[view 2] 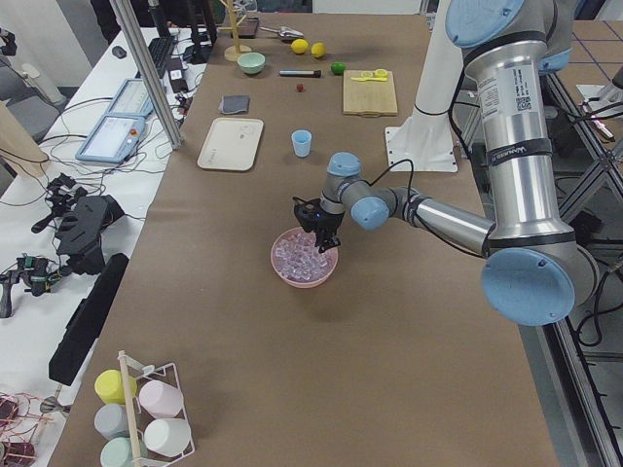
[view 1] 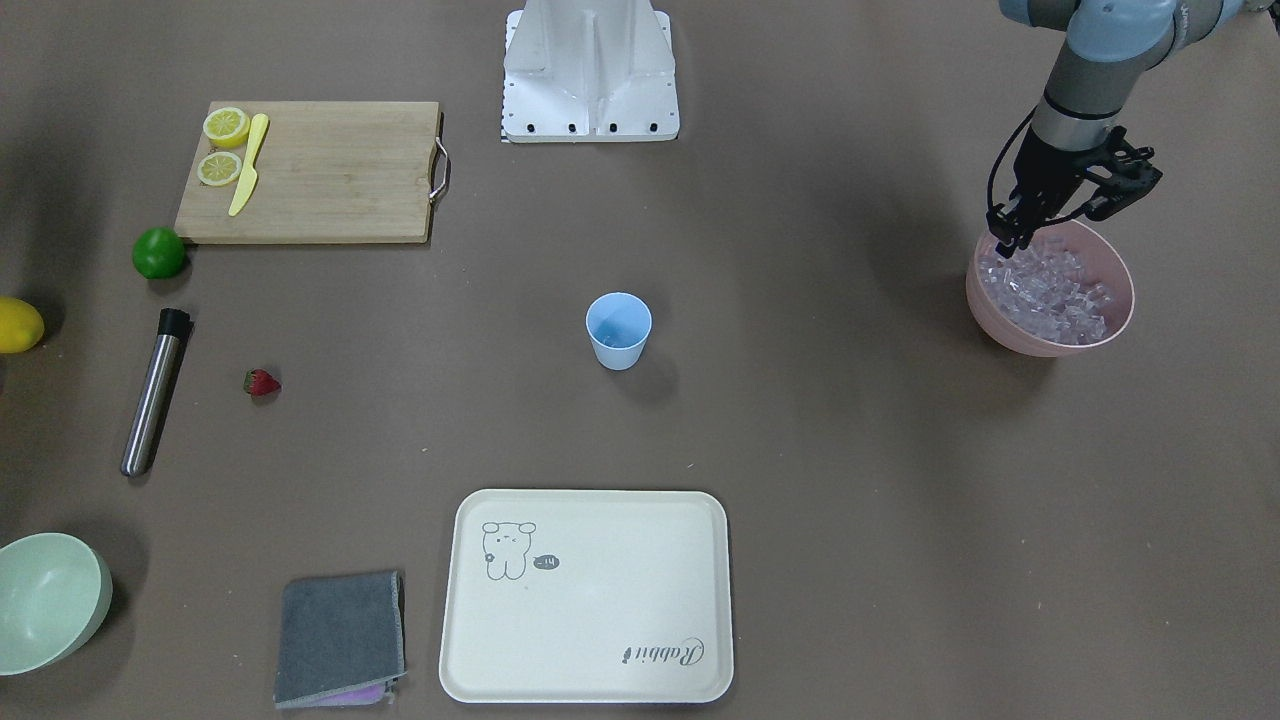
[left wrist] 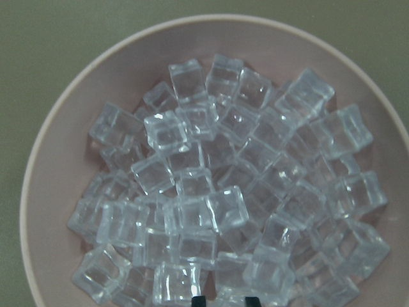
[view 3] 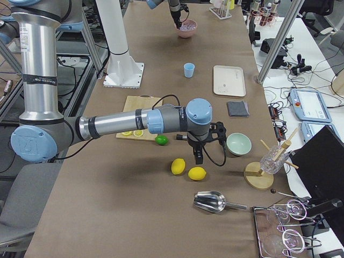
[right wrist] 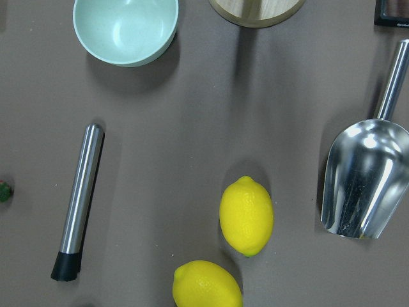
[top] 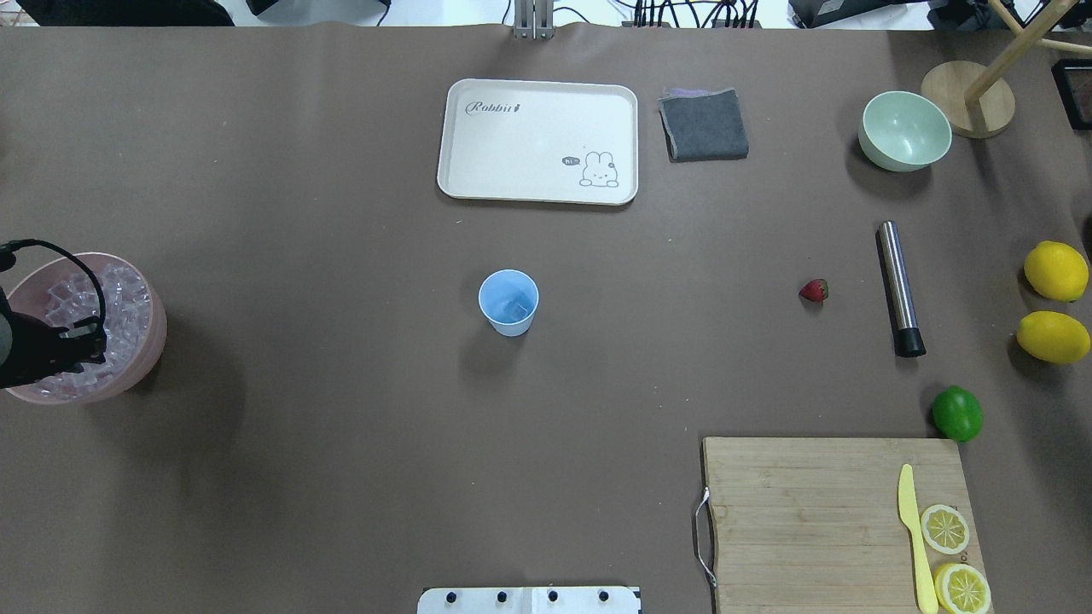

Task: Mash ice and strawberries in cup
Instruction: 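Carry the ice cube with the left gripper over the blue cup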

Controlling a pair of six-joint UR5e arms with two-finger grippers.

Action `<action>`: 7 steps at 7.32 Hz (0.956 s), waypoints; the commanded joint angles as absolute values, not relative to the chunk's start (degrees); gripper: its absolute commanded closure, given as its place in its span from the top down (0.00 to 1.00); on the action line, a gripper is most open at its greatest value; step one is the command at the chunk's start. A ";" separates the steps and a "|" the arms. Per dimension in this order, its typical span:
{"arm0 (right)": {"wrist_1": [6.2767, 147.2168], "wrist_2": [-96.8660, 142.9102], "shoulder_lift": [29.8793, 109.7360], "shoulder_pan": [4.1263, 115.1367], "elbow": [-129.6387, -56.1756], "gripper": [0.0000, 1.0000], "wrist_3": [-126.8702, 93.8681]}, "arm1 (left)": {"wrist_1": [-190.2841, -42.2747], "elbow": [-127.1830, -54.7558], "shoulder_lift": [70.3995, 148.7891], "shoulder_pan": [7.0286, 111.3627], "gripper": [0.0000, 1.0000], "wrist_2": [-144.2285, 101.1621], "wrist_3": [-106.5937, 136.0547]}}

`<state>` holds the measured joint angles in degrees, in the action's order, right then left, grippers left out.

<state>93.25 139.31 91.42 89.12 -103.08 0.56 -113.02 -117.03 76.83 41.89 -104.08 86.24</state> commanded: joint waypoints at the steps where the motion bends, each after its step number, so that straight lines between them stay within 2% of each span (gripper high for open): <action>1: 93.25 139.39 91.32 89.12 -103.01 1.00 -0.17 | -112.85 -117.85 76.82 46.64 0.00 -104.50 82.11; 3: 93.25 139.48 90.88 89.12 -103.01 1.00 -0.88 | -113.02 -118.04 78.38 50.00 0.00 -104.15 78.59; 5: 93.25 139.40 90.18 89.12 -103.01 1.00 -1.84 | -112.94 -116.21 92.12 49.66 0.00 -104.41 79.88; 7: 93.25 139.31 90.18 89.12 -102.92 1.00 -1.85 | -112.68 -110.34 107.33 45.73 0.00 -104.15 87.33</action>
<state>93.25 139.39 90.23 89.12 -102.99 -1.72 -112.81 -113.98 98.11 48.23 -104.36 83.30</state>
